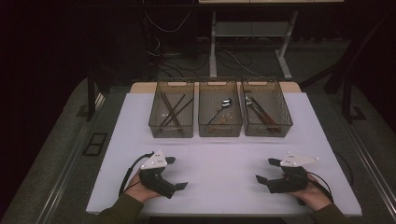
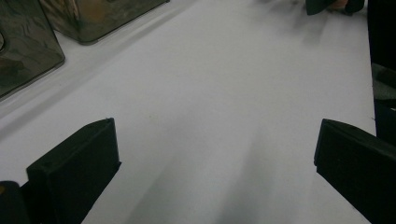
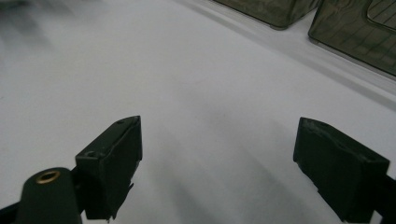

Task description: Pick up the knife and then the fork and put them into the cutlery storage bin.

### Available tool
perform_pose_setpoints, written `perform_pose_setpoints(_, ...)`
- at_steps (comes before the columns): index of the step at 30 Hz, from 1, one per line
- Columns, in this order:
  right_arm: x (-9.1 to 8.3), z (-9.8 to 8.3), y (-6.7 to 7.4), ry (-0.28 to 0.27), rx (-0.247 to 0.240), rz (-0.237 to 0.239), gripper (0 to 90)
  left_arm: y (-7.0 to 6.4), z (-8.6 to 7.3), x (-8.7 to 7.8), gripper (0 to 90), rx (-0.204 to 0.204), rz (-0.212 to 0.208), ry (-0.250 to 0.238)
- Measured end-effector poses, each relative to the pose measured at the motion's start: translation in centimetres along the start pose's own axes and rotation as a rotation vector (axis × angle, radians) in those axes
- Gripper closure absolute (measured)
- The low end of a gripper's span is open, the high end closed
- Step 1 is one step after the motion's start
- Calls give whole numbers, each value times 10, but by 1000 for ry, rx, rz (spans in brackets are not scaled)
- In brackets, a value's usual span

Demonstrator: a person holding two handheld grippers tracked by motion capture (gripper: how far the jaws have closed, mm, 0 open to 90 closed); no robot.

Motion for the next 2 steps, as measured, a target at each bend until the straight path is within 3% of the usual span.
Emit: perform_pose_setpoints(2, 0, 0, 0, 0, -2, -2, 157, 0, 0, 0, 0, -1, 0, 1)
Point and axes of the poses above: each handheld gripper's, and its own axes: x roughly forward along the jaws, z roughly out of its top, y roughly to its left, the point moved 2 cm from there along x, roughly forward along the jaws, and after that the axes turned 3 degrees about -x, right-handed, at the moved point
